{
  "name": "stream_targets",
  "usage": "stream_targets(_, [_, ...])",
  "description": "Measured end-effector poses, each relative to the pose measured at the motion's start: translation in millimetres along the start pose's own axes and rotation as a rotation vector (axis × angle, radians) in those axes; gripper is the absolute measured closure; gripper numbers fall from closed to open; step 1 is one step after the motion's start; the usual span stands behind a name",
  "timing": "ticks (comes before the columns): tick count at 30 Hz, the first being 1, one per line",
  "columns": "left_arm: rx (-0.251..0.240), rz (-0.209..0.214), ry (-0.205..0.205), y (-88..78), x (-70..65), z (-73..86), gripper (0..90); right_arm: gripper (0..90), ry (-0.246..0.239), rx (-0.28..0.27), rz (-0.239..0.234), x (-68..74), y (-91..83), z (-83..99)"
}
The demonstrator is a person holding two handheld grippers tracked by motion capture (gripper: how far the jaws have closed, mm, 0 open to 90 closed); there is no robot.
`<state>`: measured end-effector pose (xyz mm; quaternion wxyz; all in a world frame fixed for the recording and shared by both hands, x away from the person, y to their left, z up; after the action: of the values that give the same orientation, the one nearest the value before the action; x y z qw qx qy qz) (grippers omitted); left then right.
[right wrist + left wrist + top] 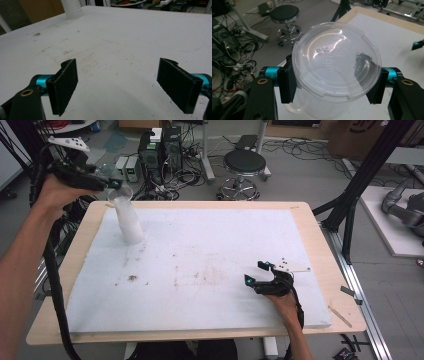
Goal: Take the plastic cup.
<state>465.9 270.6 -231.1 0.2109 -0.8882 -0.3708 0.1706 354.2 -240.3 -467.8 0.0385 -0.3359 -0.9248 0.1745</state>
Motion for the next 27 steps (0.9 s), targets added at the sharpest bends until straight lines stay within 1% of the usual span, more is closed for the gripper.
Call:
stream_targets(1, [0.000, 0.000, 0.000, 0.0, 0.0, 0.0, 37.7, 16.9, 0.000, 0.000, 0.000, 0.0, 0.0, 0.0])
stream_targets(2, [-0.017, 0.029, 0.000, 0.0, -7.3, 7.1, 37.7, 16.9, 0.003, 0.003, -0.006, 0.3, 0.4, 0.0])
stream_targets(3, [-0.017, 0.029, 0.000, 0.0, -7.3, 7.1, 37.7, 16.9, 0.003, 0.003, -0.006, 0.3, 0.4, 0.0])
stream_targets(4, [-0.036, 0.050, 0.008, -0.2, -14.9, 12.9, 37.7, 16.9, 0.006, 0.005, -0.008, 0.2, 0.3, 0.1])
stream_targets(5, [-0.036, 0.050, 0.008, -0.2, -14.9, 12.9, 37.7, 16.9, 0.006, 0.005, -0.008, 0.2, 0.3, 0.1])
stream_targets(6, [-0.042, 0.074, 0.017, 0.2, -22.6, 17.3, 37.7, 16.9, 0.017, 0.009, -0.006, -0.1, 0.3, 0.1])
stream_targets(7, [-0.042, 0.074, 0.017, 0.2, -22.6, 17.3, 37.7, 16.9, 0.017, 0.009, -0.006, -0.1, 0.3, 0.1])
stream_targets(8, [-0.056, 0.104, 0.039, 0.0, -32.5, 21.1, 37.7, 16.9, 0.010, 0.005, -0.007, -1.2, 0.5, 0.2])
stream_targets(9, [-0.056, 0.104, 0.039, 0.0, -32.5, 21.1, 37.7, 16.9, 0.010, 0.005, -0.007, -1.2, 0.5, 0.2])
stream_targets(11, [-0.070, 0.130, 0.059, -0.5, -40.4, 23.8, 37.7, 16.9, 0.019, 0.001, -0.006, -0.7, -0.1, 0.2])
stream_targets(12, [-0.087, 0.155, 0.070, 0.8, -48.4, 26.8, 37.7, 16.9, 0.015, -0.009, -0.003, -1.2, -0.8, 0.2])
stream_targets(13, [-0.087, 0.155, 0.070, 0.8, -48.4, 26.8, 37.7, 16.9, 0.015, -0.009, -0.003, -1.2, -0.8, 0.2])
stream_targets(14, [-0.100, 0.184, 0.083, 3.7, -58.0, 30.8, 37.7, 16.9, 0.018, -0.011, -0.002, -1.4, -1.3, 0.3])
stream_targets(15, [-0.100, 0.184, 0.083, 3.7, -58.0, 30.8, 37.7, 16.9, 0.018, -0.011, -0.002, -1.4, -1.3, 0.3])
stream_targets(16, [-0.110, 0.223, 0.091, 8.6, -68.3, 35.7, 37.7, 16.9, 0.020, -0.010, -0.002, -1.0, -1.4, 0.3])
stream_targets(17, [-0.110, 0.223, 0.091, 8.6, -68.3, 35.7, 37.7, 16.9, 0.020, -0.010, -0.002, -1.0, -1.4, 0.3])
stream_targets(18, [-0.115, 0.253, 0.104, 14.6, -77.1, 40.1, 37.7, 16.9, 0.017, -0.010, -0.003, -0.8, -1.2, 0.2])
stream_targets(19, [-0.115, 0.253, 0.104, 14.6, -77.1, 40.1, 37.7, 16.9, 0.017, -0.010, -0.003, -0.8, -1.2, 0.2])
stream_targets(20, [-0.118, 0.275, 0.109, 19.5, -83.3, 43.5, 37.7, 16.9, 0.013, -0.012, -0.003, -0.8, -1.1, 0.2])
stream_targets(21, [-0.127, 0.298, 0.104, 24.1, -88.7, 46.4, 37.7, 16.9, 0.011, -0.012, -0.002, -0.5, -1.3, 0.2])
stream_targets(22, [-0.130, 0.328, 0.108, 33.1, -97.2, 52.6, 37.7, 16.9, 0.009, -0.012, -0.003, -0.4, -1.4, 0.2])
stream_targets(23, [-0.130, 0.328, 0.108, 33.1, -97.2, 52.6, 37.7, 16.9, 0.009, -0.012, -0.003, -0.4, -1.4, 0.2])
stream_targets(24, [-0.133, 0.357, 0.110, 42.0, -104.9, 58.7, 37.7, 16.9, 0.009, -0.012, -0.004, -0.5, -1.3, 0.2])
stream_targets(25, [-0.133, 0.357, 0.110, 42.0, -104.9, 58.7, 37.7, 16.9, 0.009, -0.012, -0.004, -0.5, -1.3, 0.2])
stream_targets(26, [-0.144, 0.384, 0.105, 49.1, -111.5, 63.8, 37.7, 16.9, 0.011, -0.010, -0.005, -0.4, -1.2, 0.2])
stream_targets(27, [-0.144, 0.384, 0.105, 49.1, -111.5, 63.8, 37.7, 16.9, 0.011, -0.010, -0.005, -0.4, -1.2, 0.2])
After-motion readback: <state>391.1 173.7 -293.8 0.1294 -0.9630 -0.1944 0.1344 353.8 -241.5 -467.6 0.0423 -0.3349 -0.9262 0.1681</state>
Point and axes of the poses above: each handheld gripper's, and its own axes: y roughly forward along the jaws, z roughly out of its underside, x roughly to its left, the point moved 4 cm from there along y, roughly forward along the jaws, and after that the axes turned 11 degrees about -y, right-handed, at the moved point
